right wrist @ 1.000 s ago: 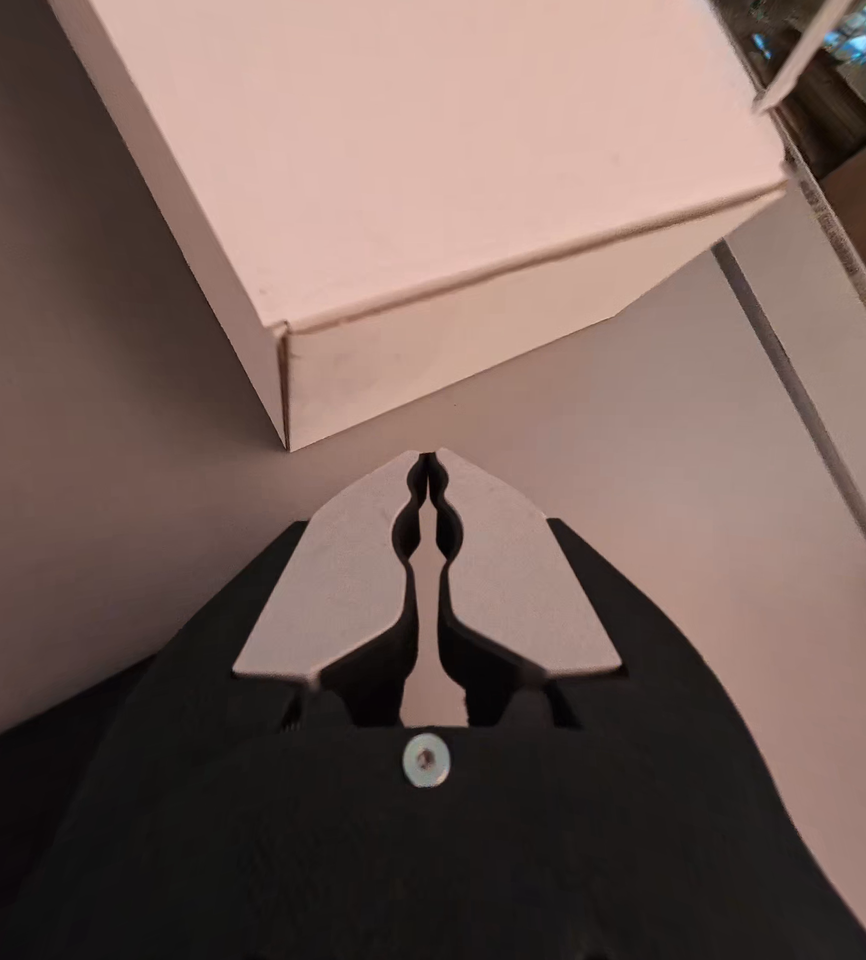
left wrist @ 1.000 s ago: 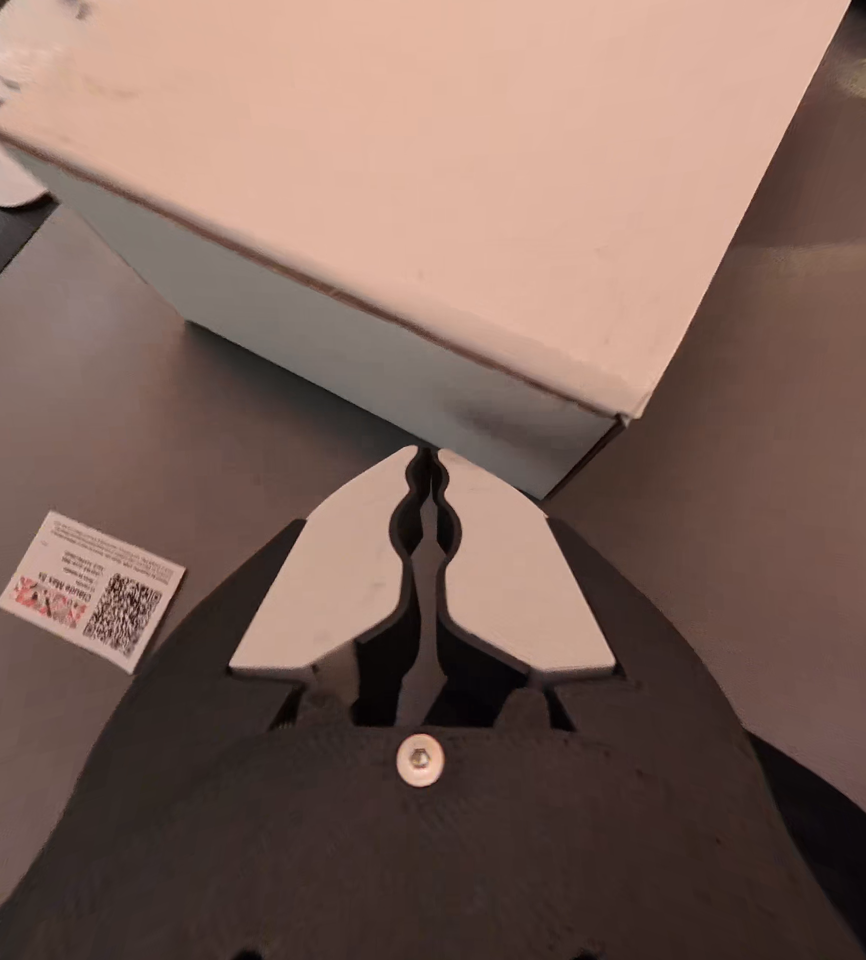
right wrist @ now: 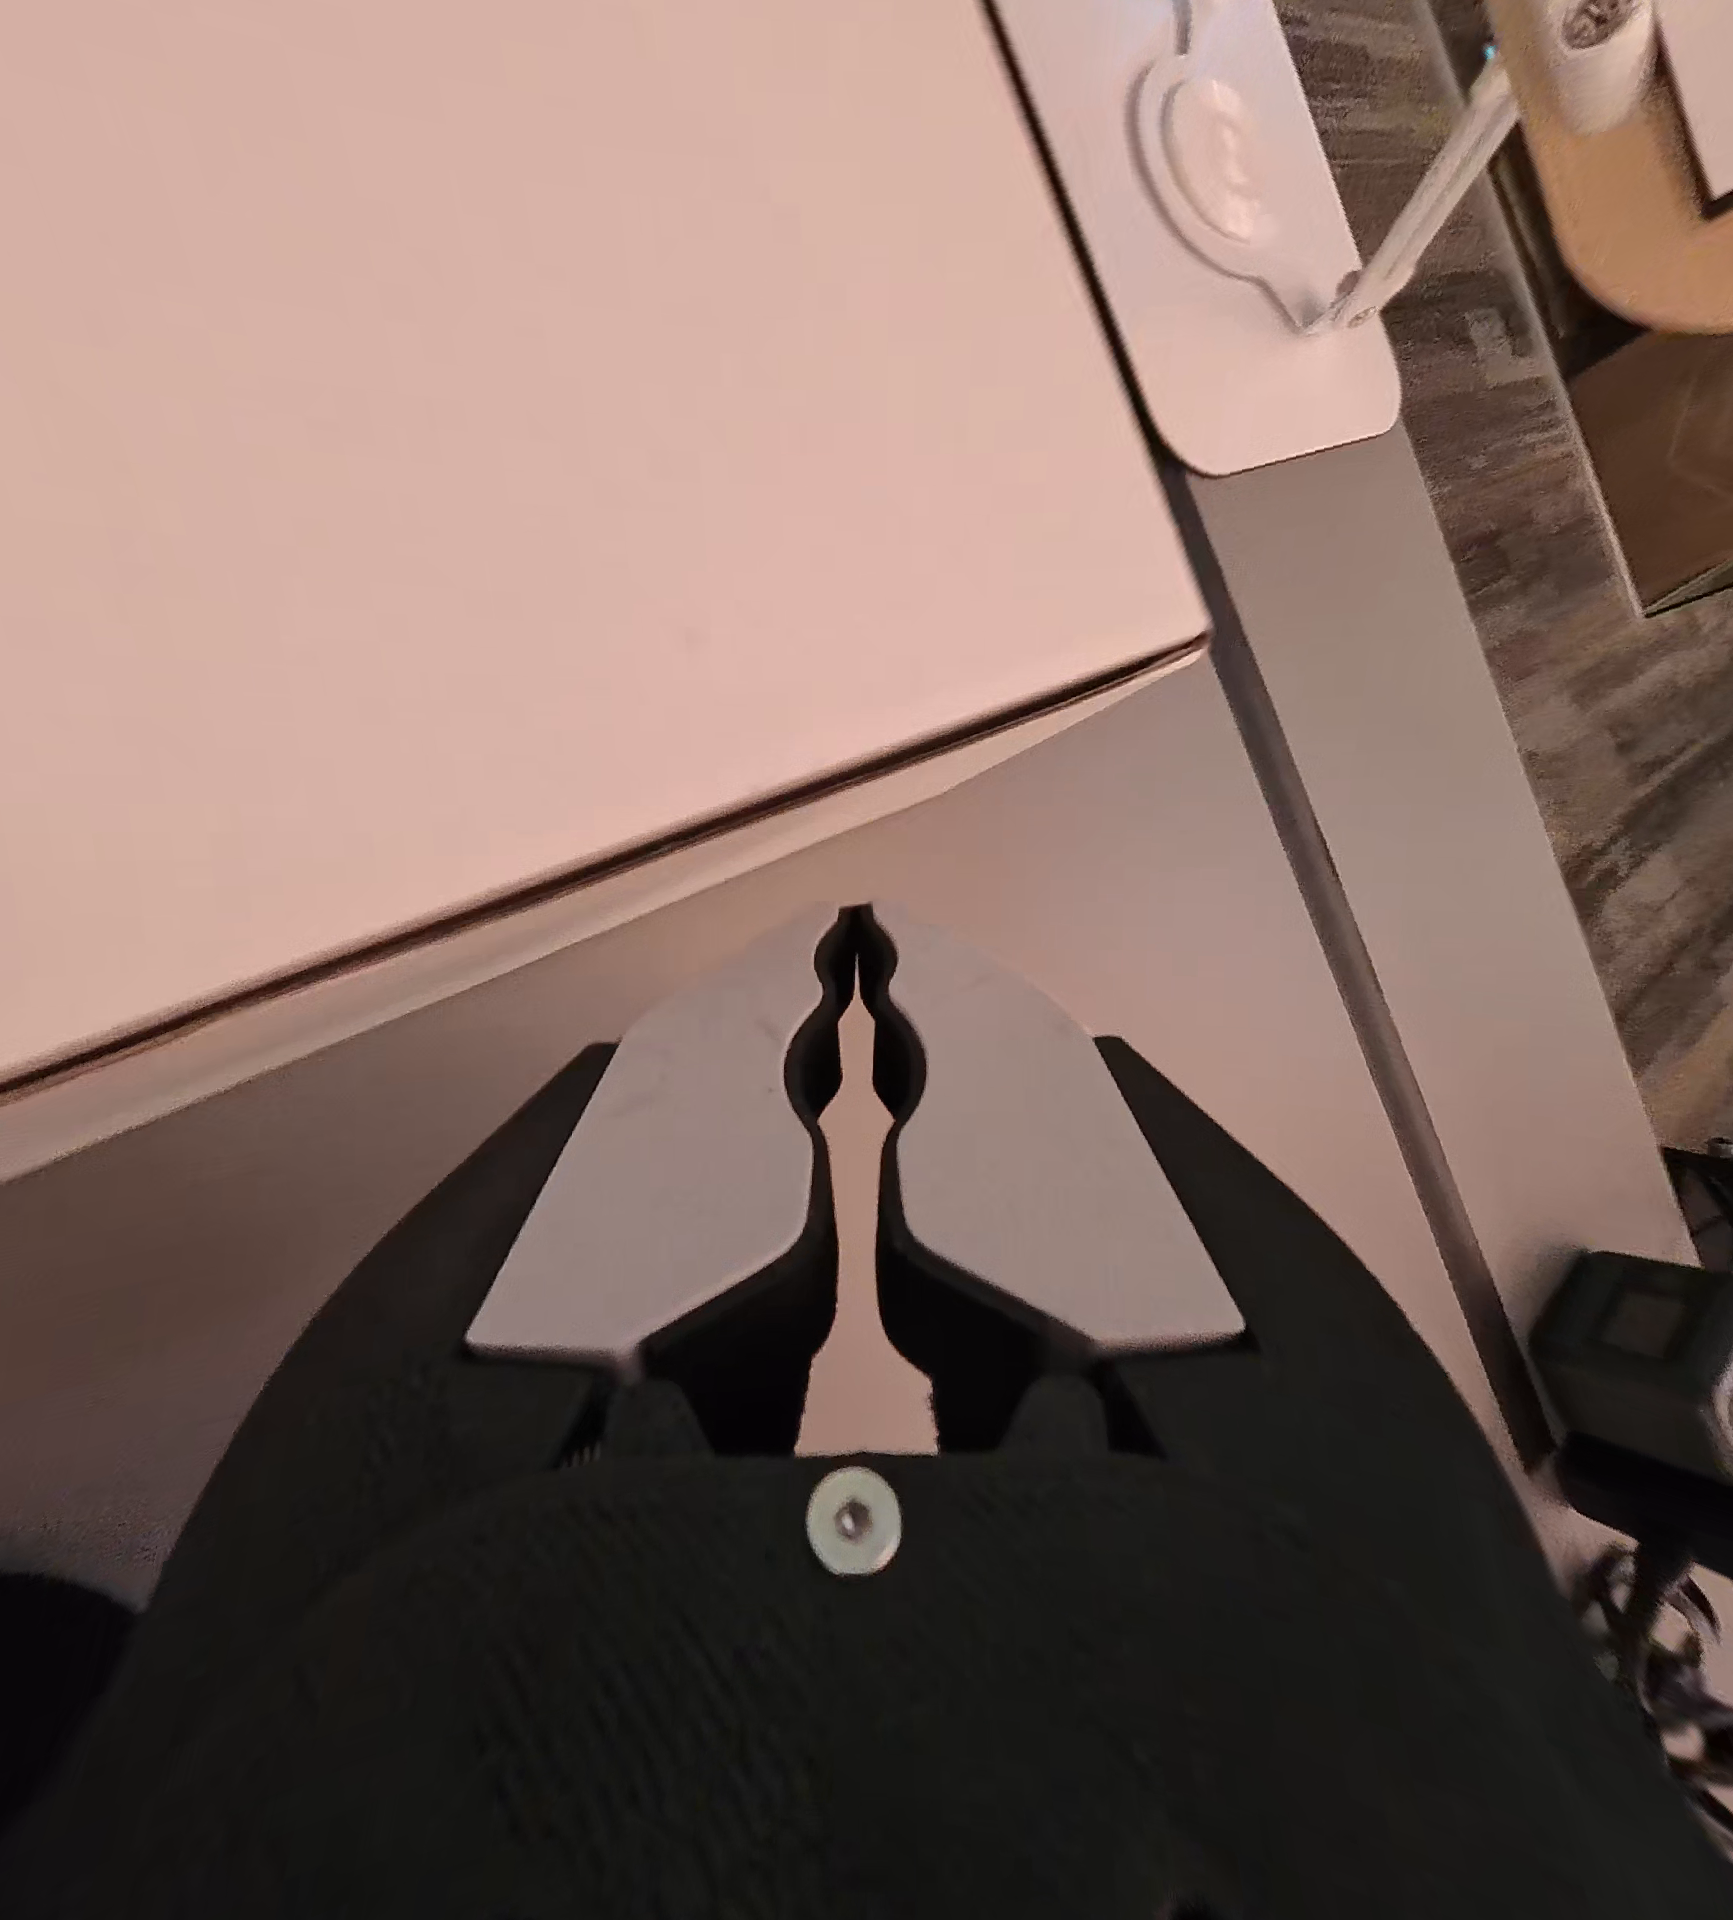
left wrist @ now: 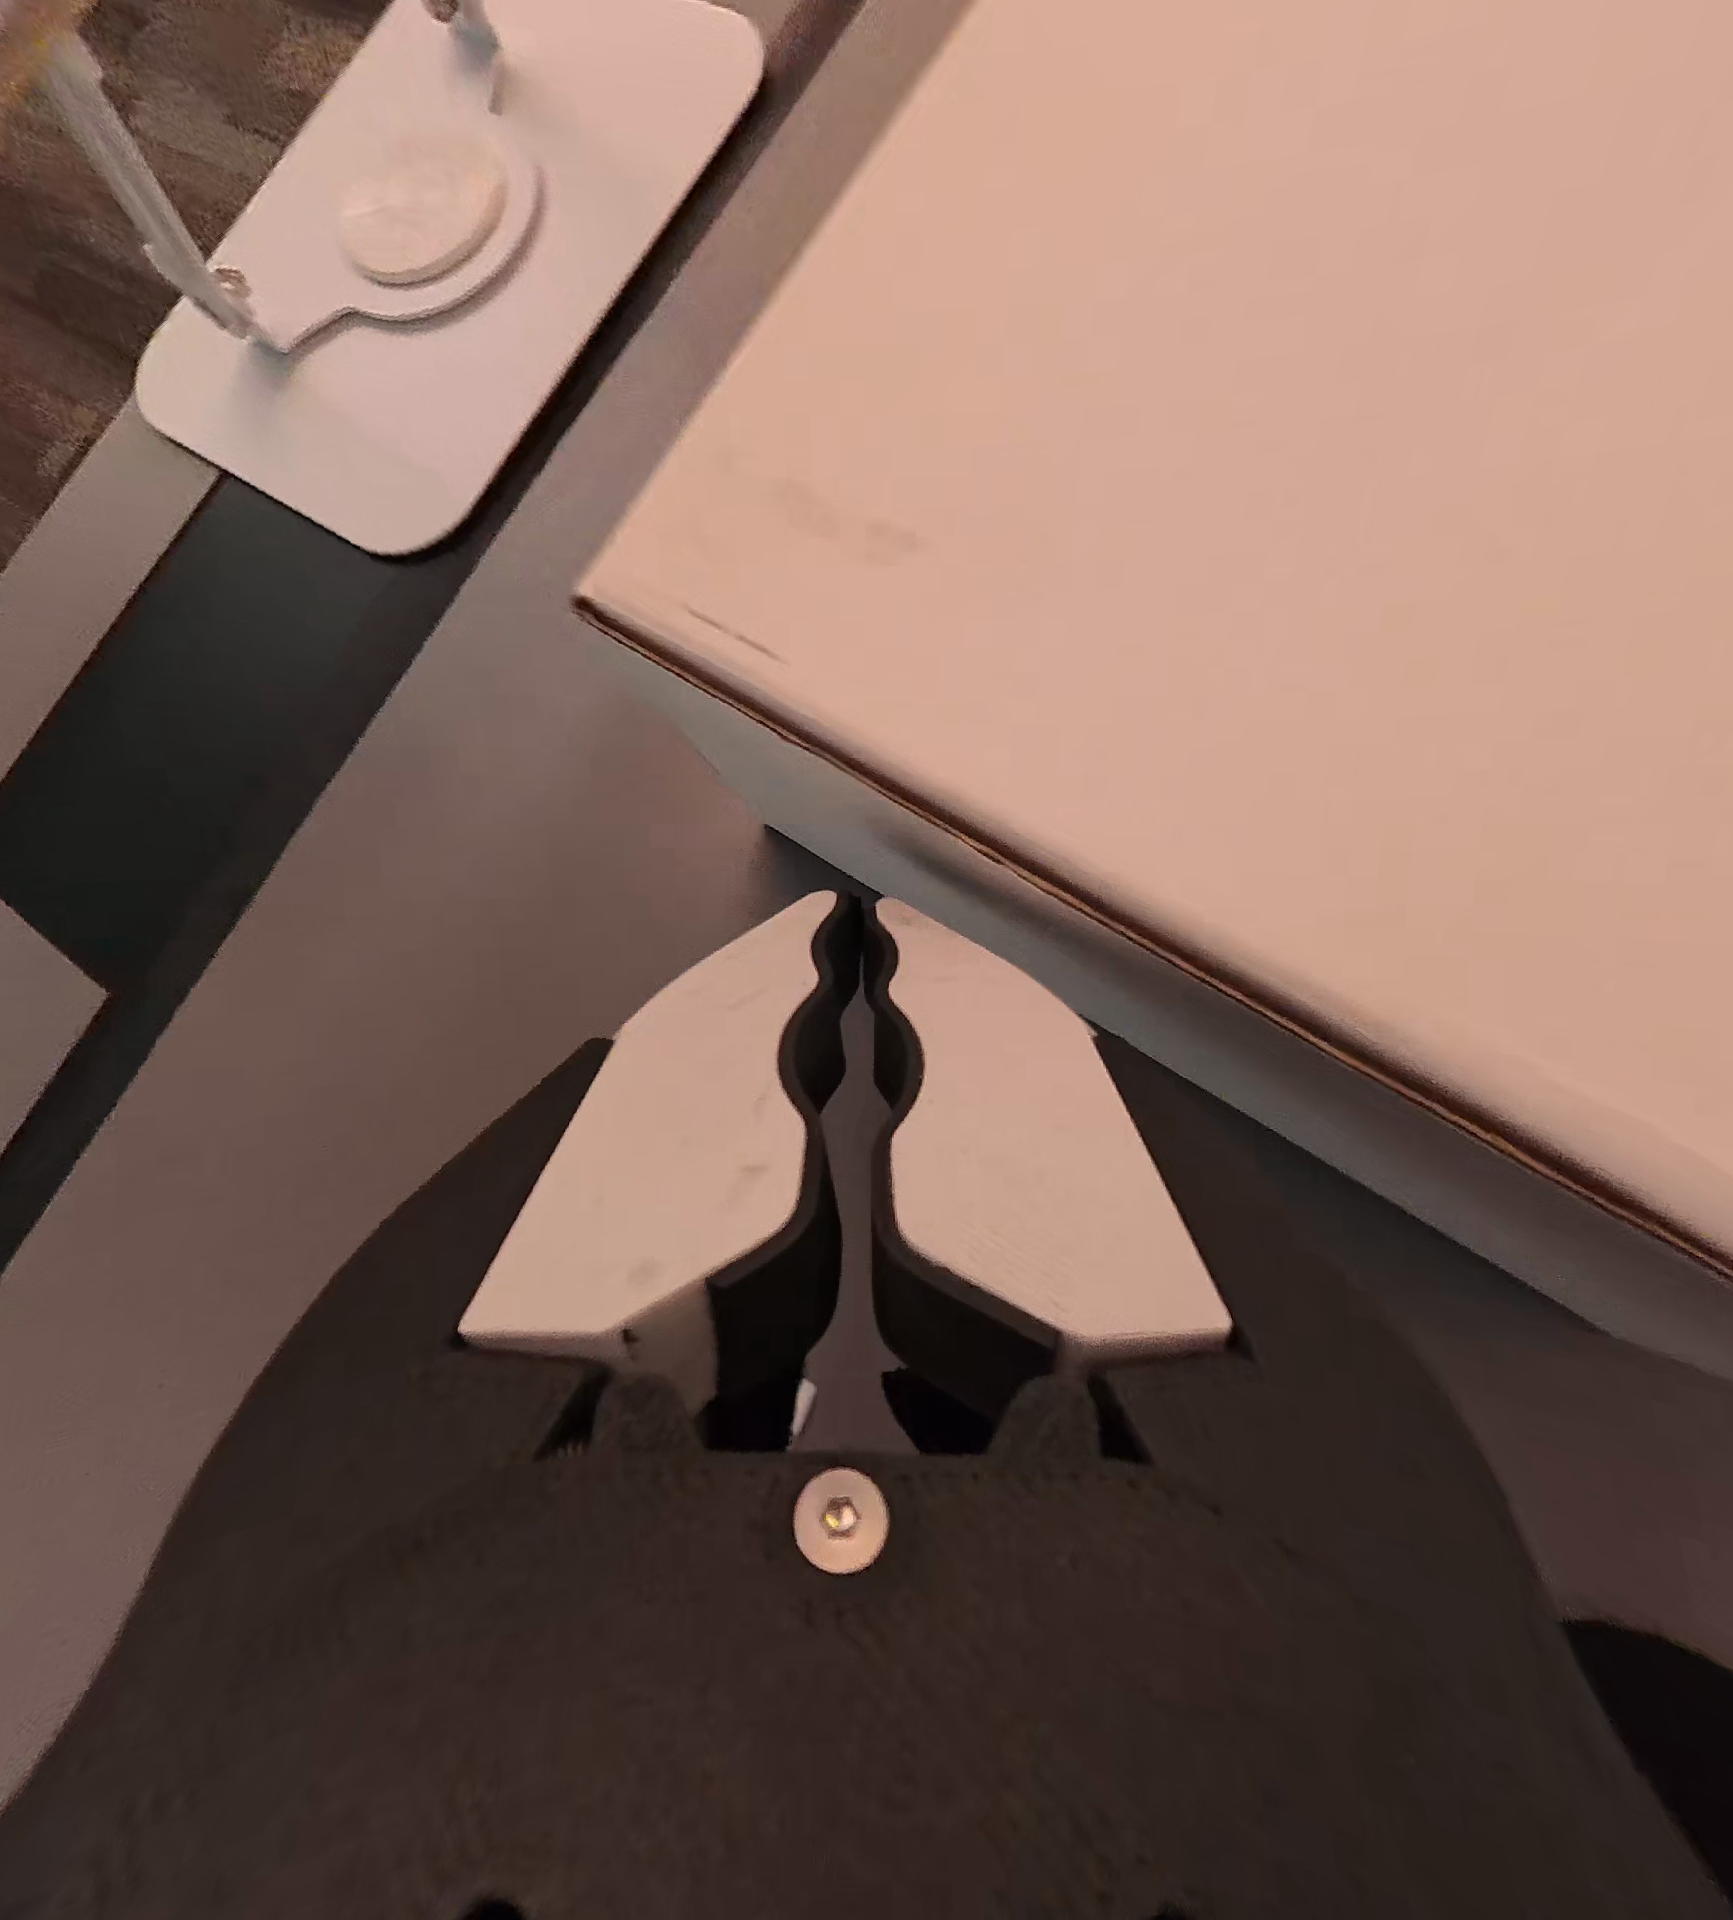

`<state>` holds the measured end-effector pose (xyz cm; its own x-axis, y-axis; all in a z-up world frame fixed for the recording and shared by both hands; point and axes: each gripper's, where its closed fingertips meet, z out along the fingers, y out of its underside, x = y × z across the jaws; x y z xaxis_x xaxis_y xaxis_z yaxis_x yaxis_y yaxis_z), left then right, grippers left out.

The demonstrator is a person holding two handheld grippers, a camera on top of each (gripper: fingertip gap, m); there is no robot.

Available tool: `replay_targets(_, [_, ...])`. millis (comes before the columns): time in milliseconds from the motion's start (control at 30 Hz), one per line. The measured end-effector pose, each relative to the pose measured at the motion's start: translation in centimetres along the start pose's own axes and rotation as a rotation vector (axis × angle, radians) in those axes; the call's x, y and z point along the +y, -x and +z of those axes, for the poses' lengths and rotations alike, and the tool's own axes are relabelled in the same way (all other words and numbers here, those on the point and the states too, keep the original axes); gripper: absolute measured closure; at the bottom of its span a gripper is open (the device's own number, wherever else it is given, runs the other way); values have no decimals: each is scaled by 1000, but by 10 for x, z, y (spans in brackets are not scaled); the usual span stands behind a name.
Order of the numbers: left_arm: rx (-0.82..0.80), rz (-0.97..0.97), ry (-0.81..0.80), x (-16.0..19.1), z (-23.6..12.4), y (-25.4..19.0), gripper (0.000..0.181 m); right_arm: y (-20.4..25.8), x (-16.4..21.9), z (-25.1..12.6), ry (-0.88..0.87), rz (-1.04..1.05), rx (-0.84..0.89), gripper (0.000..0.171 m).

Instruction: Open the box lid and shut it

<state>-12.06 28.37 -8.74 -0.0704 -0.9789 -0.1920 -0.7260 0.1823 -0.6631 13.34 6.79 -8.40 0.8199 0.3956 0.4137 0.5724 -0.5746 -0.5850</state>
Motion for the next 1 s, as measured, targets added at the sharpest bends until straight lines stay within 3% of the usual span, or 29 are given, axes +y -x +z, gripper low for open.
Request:
replay_targets(33, [-8,-3,9,-2,5,7,181,-7,-3,6,-5,19,-5,171])
replay_targets(267, [-30,67,31,-13,21,22,181,-26,-11,26,-8,-2,-8,171])
replay_targets(400, [-98,-2,18,-23,29,61,181,-59,-7,39,-12,60,43,171])
replay_targets(600, [-102,-45,-43,-37,41,69,181,-64,-18,48,-50,69,74,171])
replay_targets(700, [-160,-141,-145,-30,10,75,181,-68,-7,24,-101,125,194,171])
replay_targets(833, [-117,-251,-456,-35,-45,62,181,-42,-18,-38,-270,56,334,170])
replay_targets(933, [-65,-351,-647,-50,-69,64,149,-8,-57,-83,-399,-51,419,158])
replay_targets(1000, [52,-422,-724,-64,-71,59,127,19,-86,-102,-482,-62,414,147])
